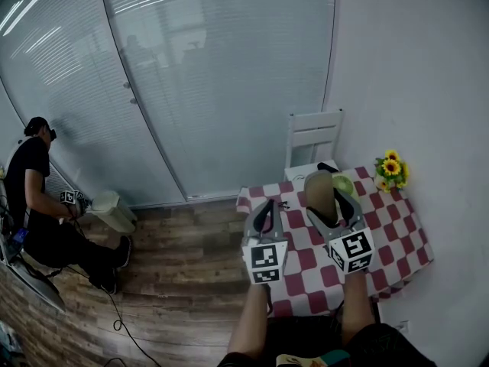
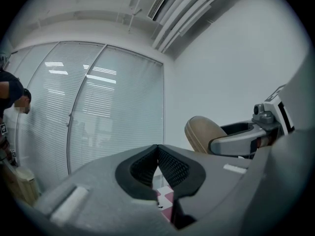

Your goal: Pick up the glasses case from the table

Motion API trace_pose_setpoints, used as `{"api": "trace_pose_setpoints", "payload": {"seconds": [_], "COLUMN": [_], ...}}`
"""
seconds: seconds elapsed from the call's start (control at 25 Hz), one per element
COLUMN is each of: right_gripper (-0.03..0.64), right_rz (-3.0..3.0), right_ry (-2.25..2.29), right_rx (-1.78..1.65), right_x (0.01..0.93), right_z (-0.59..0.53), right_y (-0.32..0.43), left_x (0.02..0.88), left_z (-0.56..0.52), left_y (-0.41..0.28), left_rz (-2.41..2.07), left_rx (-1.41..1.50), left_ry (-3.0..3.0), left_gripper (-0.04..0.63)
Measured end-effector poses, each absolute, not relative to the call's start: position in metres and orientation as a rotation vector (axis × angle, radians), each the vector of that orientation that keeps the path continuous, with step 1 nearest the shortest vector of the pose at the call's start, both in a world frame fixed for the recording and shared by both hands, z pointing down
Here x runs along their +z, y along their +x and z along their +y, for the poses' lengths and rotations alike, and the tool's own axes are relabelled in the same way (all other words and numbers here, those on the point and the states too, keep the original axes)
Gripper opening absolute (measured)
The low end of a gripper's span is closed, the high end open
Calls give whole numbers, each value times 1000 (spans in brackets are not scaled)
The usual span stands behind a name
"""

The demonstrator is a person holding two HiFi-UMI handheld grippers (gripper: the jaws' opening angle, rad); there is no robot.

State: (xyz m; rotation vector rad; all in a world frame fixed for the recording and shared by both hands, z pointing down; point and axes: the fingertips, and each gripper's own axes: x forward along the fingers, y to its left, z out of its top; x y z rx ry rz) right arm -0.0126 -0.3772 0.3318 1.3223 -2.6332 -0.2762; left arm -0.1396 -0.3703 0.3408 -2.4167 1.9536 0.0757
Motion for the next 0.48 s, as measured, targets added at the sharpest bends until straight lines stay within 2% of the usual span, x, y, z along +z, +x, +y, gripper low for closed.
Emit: {"api": "trace_pose_setpoints", "payload": {"seconds": [0.48], "right_gripper": [345], "right_rz": [-2631], "right_ry": [1309], "right_rx": [-301], "right_x": [332], "right_z": [-374], "right_y": [-14], "left_x": [346], "left_z": [-370], "left_y": [-138], "left_rz": [1958], "left_rx": [76], "left_ry": [-2430], "left_gripper": [11]}}
